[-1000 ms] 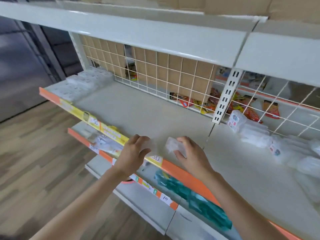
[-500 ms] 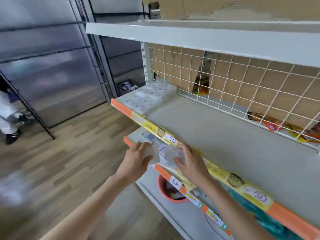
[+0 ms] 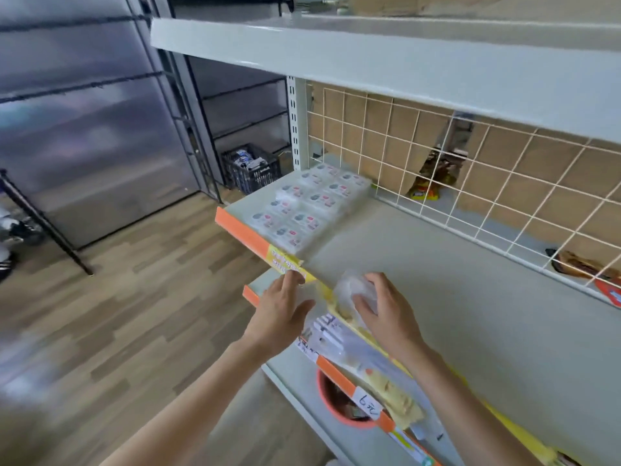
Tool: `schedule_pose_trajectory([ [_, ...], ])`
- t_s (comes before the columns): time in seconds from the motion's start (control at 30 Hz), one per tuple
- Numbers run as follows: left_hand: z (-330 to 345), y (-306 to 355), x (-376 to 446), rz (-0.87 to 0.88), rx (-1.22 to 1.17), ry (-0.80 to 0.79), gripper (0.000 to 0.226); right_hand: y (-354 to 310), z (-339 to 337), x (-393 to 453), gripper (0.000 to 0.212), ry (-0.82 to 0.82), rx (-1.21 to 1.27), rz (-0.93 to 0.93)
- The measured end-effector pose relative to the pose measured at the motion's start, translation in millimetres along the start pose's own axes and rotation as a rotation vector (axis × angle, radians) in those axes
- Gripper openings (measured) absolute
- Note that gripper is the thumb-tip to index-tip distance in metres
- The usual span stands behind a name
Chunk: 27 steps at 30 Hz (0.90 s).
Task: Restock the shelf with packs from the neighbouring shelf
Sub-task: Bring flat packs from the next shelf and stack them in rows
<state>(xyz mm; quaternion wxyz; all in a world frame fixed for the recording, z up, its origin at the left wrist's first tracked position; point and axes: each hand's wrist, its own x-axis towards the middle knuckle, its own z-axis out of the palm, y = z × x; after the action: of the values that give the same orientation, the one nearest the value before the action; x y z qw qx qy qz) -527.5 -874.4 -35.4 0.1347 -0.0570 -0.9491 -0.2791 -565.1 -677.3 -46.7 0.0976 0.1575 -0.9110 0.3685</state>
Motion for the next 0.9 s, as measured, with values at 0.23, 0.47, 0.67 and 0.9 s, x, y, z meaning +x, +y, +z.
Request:
schedule_pose_trajectory([
  [0.23, 24, -5, 92, 0.169, -0.047, -0.076, 0.031, 38, -7, 43, 0.036, 0.068, -0.066, 0.166],
  [0.47, 67, 3, 142, 0.338, -0.138, -0.26, 0.035, 80, -38, 37, 0.039, 0.209, -0.253, 0.482],
  [0.67, 87, -14, 165, 0.536, -0.194, -0.322, 0.031, 79, -38, 32, 0.035, 0.364, -0.512, 0.59],
  [0.9, 84, -33, 160, 0.404, -0.399, -0.467, 0.08, 24, 17, 62, 0.042, 0.225, -0.073, 0.224],
])
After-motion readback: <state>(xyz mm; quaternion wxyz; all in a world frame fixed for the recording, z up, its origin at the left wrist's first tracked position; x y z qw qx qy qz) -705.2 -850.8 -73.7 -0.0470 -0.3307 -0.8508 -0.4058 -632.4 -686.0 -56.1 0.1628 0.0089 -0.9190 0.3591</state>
